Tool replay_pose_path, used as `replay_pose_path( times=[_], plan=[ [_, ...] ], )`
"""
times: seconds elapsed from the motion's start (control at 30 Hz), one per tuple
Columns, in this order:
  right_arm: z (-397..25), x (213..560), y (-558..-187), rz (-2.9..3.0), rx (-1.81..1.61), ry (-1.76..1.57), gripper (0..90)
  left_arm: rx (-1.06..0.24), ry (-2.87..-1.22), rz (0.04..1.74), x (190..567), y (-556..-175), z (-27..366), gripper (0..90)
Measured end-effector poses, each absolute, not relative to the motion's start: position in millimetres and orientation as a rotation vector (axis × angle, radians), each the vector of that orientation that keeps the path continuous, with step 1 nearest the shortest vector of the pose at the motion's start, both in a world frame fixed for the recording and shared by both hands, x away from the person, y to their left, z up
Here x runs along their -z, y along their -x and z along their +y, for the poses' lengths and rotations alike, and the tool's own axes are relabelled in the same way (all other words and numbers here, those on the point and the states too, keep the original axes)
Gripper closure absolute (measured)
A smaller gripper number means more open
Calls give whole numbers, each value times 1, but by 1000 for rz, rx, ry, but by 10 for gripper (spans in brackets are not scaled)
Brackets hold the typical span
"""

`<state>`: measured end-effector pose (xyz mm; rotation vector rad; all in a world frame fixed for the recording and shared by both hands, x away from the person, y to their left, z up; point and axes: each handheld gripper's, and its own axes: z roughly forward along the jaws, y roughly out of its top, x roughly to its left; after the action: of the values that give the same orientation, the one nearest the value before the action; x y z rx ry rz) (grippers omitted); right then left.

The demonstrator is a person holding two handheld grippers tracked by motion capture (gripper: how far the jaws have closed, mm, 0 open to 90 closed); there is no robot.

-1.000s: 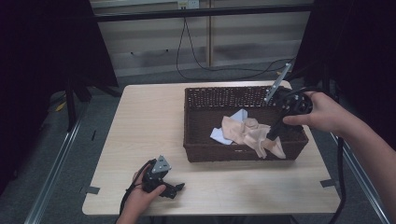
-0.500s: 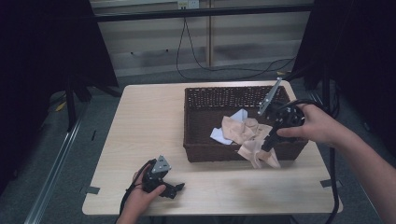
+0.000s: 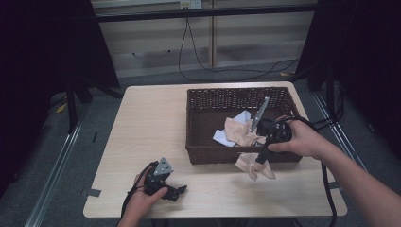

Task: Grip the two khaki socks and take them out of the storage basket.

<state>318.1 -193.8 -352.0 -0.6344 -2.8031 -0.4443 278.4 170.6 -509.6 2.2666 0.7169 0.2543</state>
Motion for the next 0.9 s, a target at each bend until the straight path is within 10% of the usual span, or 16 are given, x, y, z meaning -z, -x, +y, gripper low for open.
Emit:
replay_pose_path(
  times=[0.43, 0.9],
  plan=[
    [-182, 390, -318, -2837, 356, 651, 856, -254, -2262, 716, 510, -278, 171, 0],
    [-189, 372, -314, -2823, 410, 701, 632, -255, -2266, 717, 510, -278, 171, 0]
  ],
)
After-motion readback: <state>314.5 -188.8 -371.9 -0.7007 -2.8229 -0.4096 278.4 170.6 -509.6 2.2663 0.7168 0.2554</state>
